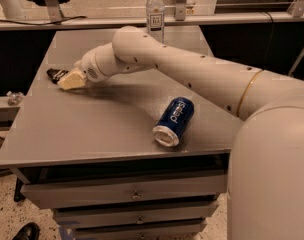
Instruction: Pick rxbar chocolate
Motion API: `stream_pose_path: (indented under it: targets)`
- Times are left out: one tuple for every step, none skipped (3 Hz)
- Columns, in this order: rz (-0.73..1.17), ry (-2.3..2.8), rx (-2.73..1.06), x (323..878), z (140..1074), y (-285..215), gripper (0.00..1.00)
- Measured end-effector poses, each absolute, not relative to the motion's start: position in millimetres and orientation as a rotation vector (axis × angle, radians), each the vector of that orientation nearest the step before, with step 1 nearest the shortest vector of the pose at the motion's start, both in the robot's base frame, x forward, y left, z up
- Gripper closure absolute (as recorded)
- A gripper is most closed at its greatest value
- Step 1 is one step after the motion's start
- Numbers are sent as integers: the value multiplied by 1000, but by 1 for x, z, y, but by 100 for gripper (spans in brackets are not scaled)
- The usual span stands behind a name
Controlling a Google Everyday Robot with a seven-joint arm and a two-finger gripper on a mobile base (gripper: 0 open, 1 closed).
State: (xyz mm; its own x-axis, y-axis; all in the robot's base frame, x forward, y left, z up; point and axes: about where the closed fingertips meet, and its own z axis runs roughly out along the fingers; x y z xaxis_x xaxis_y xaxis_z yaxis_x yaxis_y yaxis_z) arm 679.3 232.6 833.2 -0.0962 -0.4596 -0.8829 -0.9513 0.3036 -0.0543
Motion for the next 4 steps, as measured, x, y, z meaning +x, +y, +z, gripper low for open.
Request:
stream_pose_path:
  targets:
    - [708, 1698, -1268, 685, 840, 228, 65]
    - [709, 1696, -1254, 685, 843, 224, 88]
    - [714, 1702, -1247, 684, 842, 220, 100]
    - [700, 1695, -1239, 686, 849, 212, 100]
